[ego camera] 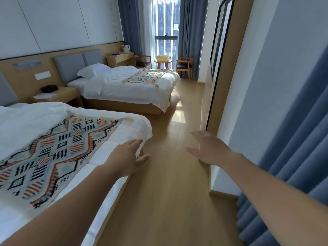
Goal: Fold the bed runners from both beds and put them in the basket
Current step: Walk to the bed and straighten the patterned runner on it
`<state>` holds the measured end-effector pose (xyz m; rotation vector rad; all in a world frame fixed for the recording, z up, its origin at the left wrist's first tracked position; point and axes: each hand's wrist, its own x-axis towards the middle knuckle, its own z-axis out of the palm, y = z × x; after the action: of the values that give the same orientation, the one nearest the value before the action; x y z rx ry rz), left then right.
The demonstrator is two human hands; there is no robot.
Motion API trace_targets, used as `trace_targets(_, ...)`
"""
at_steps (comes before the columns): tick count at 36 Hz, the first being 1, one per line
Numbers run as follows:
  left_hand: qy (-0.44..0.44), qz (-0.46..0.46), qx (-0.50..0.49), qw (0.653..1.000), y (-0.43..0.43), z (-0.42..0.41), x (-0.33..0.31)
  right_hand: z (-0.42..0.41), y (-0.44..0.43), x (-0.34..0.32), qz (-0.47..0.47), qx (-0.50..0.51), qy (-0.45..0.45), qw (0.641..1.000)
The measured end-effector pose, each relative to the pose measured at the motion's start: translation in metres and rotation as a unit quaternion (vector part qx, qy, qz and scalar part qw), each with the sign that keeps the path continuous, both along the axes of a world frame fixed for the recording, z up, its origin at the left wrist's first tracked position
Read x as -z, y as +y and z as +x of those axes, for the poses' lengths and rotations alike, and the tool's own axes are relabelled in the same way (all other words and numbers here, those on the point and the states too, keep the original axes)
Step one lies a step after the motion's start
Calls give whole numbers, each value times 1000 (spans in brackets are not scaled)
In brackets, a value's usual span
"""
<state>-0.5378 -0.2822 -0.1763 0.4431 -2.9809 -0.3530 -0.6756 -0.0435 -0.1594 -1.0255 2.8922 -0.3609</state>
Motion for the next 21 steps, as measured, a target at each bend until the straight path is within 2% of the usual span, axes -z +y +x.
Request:
trace_targets(9,-24,17,-1,1000,-32,-100,39,-109,-26,46,7,5,-35,999)
trace_targets(21,-55,62,-52,995,-48,-297,72,-332,-59,84,26,-28,-71,997)
